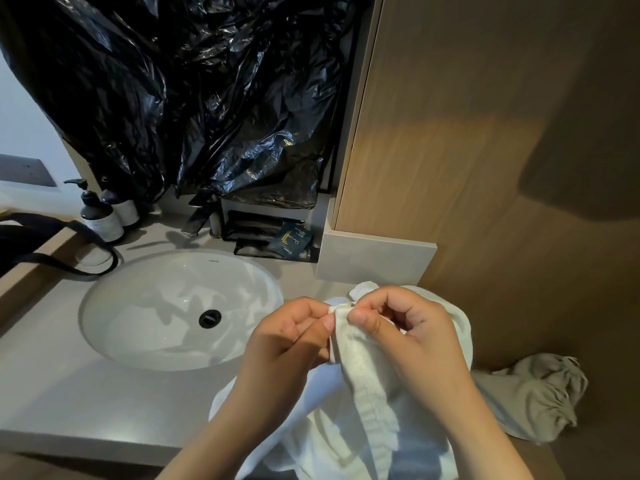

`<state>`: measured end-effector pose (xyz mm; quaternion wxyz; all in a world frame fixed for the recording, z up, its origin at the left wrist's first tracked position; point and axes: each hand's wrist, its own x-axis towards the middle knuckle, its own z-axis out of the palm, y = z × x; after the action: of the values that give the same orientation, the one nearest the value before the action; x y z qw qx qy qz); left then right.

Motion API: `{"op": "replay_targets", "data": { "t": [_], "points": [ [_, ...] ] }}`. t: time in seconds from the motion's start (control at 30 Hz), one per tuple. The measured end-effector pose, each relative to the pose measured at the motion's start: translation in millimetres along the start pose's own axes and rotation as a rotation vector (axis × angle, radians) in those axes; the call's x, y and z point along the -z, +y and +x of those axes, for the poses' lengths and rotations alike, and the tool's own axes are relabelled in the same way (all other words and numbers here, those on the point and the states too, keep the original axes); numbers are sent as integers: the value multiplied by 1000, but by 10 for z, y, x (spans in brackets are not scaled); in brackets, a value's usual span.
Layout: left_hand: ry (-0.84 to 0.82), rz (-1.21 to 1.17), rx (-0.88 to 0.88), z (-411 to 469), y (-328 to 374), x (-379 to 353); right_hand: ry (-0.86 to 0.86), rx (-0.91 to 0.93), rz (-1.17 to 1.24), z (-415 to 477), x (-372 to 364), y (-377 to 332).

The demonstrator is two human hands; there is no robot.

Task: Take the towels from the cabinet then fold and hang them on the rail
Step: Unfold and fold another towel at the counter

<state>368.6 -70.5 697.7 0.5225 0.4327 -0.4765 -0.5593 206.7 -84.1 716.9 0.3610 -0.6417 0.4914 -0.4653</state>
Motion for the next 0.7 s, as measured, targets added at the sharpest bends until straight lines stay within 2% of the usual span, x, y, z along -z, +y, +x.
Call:
{"op": "replay_targets", "data": {
  "t": [0.33,0.5,0.7],
  "points": [
    [-48,107,-46,-49,3,25,17,-15,-12,-8,-17,41],
    [32,236,-106,-51,-7,-6,18,17,-24,20,-23,46],
    [39,348,-220,-7,76,-10,-231,-6,63,111,56,21]
  ]
}}
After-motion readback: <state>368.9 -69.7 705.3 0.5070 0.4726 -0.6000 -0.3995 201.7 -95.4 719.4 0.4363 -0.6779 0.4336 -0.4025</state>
